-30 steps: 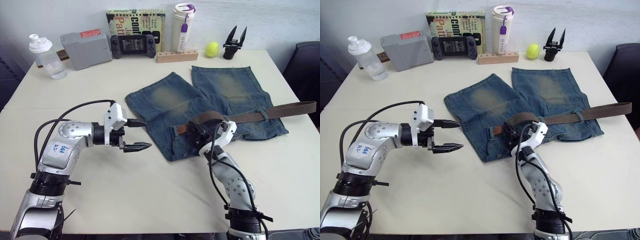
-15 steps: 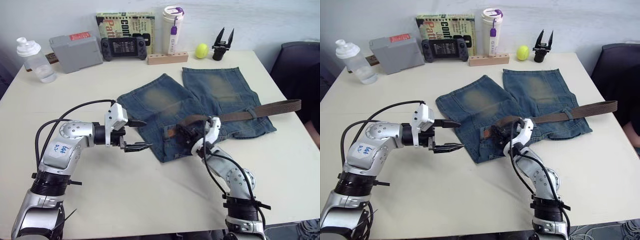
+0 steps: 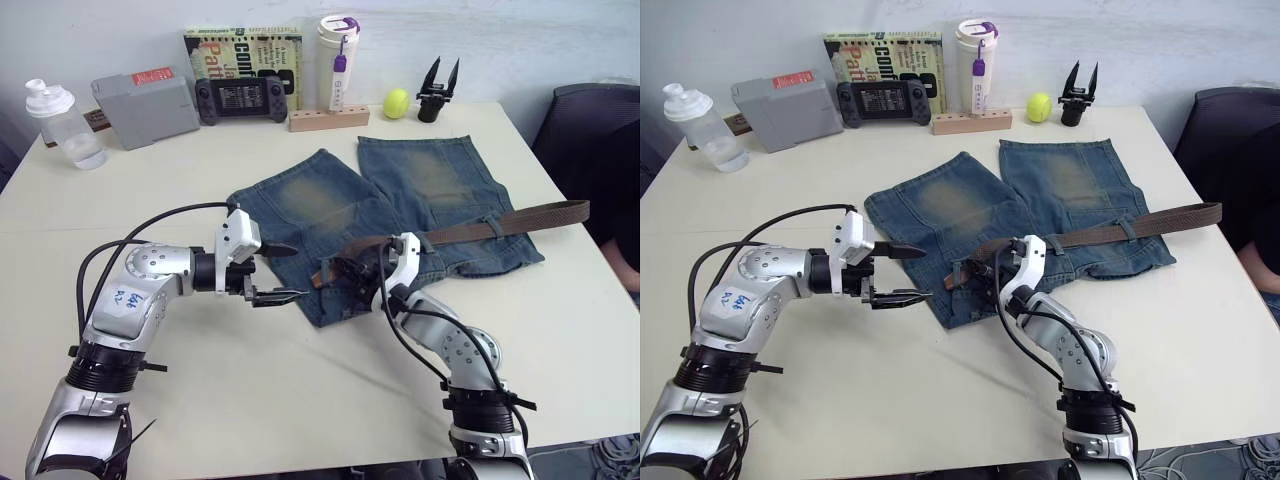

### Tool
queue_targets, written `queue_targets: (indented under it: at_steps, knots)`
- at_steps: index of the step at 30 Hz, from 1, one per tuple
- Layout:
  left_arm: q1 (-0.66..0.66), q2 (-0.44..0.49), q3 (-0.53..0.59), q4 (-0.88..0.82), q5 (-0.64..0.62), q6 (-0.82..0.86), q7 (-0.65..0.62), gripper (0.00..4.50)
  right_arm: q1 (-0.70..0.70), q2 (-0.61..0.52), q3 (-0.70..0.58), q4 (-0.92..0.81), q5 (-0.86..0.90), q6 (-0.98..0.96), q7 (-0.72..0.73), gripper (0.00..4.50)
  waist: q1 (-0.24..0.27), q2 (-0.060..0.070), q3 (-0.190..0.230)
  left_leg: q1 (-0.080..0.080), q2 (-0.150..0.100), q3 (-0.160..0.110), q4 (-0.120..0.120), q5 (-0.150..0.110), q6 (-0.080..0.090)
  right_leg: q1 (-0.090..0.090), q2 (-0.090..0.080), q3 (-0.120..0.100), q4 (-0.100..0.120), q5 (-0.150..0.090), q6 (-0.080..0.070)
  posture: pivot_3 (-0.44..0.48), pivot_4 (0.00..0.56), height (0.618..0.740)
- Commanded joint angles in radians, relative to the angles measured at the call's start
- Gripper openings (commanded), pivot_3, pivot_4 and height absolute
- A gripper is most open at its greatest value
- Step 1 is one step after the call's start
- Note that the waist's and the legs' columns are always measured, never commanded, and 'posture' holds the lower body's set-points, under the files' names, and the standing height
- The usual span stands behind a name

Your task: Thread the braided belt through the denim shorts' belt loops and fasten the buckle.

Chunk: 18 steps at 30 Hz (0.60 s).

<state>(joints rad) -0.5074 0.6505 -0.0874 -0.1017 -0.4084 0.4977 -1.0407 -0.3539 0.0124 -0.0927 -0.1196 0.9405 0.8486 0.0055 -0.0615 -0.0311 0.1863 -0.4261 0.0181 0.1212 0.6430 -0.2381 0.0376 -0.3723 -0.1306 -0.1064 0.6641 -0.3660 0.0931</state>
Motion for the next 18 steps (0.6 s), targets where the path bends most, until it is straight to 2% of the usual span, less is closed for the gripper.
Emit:
queue_targets:
  at_steps: [1, 2, 3, 5, 8, 10, 11, 15, 18]
  knots:
    - [-0.02, 0.002, 0.001, -0.006, 0.009, -0.027, -0.011, 4.5, 0.019, 0.051, 0.004, 0.071, 0.011, 0.031, -0.002, 0.02, -0.001, 0.0, 0.0, 0.0, 0.0, 0.0, 0.0, 0.0, 0.0, 0.0, 0.0, 0.0, 0.0, 0.0, 0.0, 0.0, 0.15, 0.694]
    - [-0.021, 0.002, 0.0, -0.003, 0.011, -0.029, -0.013, 4.5, 0.022, 0.06, -0.013, 0.063, 0.032, 0.039, -0.007, 0.02, -0.001, 0.0, 0.0, 0.0, 0.0, 0.0, 0.0, 0.0, -0.001, 0.0, 0.0, 0.0, 0.0, 0.0, -0.001, 0.0, 0.15, 0.694]
    - [-0.022, 0.002, 0.0, 0.001, 0.013, -0.031, -0.014, 4.5, 0.026, 0.067, -0.032, 0.052, 0.053, 0.05, -0.011, 0.85, 0.0, 0.0, 0.0, 0.0, 0.0, 0.0, -0.001, -0.001, -0.001, -0.001, 0.0, 0.0, 0.001, -0.001, -0.001, 0.0, 0.15, 0.694]
    - [-0.023, 0.002, -0.001, 0.007, 0.017, -0.037, -0.017, 4.5, 0.04, 0.063, -0.058, 0.015, 0.084, 0.072, -0.022, 1.5, 0.005, 0.001, 0.001, 0.0, 0.0, 0.0, -0.001, -0.001, -0.002, -0.001, 0.0, 0.0, 0.001, -0.001, -0.002, 0.0, 0.15, 0.694]
    - [-0.024, 0.007, -0.008, 0.019, 0.034, -0.056, -0.026, 4.5, 0.077, 0.019, -0.082, -0.083, 0.136, 0.122, -0.047, 2.99, 0.009, 0.002, 0.001, -0.001, 0.0, 0.0, -0.003, -0.001, -0.002, -0.002, 0.0, 0.0, 0.0, -0.001, -0.002, 0.0, 0.15, 0.694]
    - [-0.028, 0.009, -0.011, 0.032, 0.045, -0.072, -0.032, 4.5, 0.101, -0.04, -0.075, -0.156, 0.141, 0.157, -0.048, 4.15, 0.011, 0.003, 0.002, -0.001, 0.0, 0.0, -0.003, -0.001, -0.002, -0.002, 0.0, 0.0, -0.001, -0.001, -0.002, 0.0, 0.15, 0.694]
    - [-0.032, 0.008, -0.011, 0.04, 0.048, -0.08, -0.036, 4.5, 0.115, -0.08, -0.072, -0.203, 0.156, 0.186, -0.044, 4.47, 0.013, 0.003, 0.002, -0.002, -0.001, 0.0, -0.003, -0.001, -0.002, -0.002, -0.001, 0.0, -0.001, -0.001, -0.002, 0.0, 0.15, 0.694]
    - [-0.057, -0.001, -0.015, 0.088, 0.079, -0.14, -0.046, 4.5, 0.148, -0.263, -0.041, -0.375, 0.193, 0.271, 0.018, 4.47, 0.035, 0.006, 0.003, -0.003, -0.002, 0.0, -0.003, -0.002, 0.0, -0.002, -0.003, 0.0, -0.002, -0.001, -0.002, 0.0, 0.15, 0.694]
    - [-0.082, -0.011, -0.034, 0.143, 0.13, -0.239, -0.053, 4.5, 0.126, -0.413, 0.007, -0.476, 0.114, 0.236, 0.119, 4.47, 0.036, 0.006, 0.004, -0.004, -0.003, 0.0, -0.002, -0.003, 0.001, -0.003, -0.004, -0.001, -0.003, -0.001, -0.002, 0.0, 0.15, 0.694]
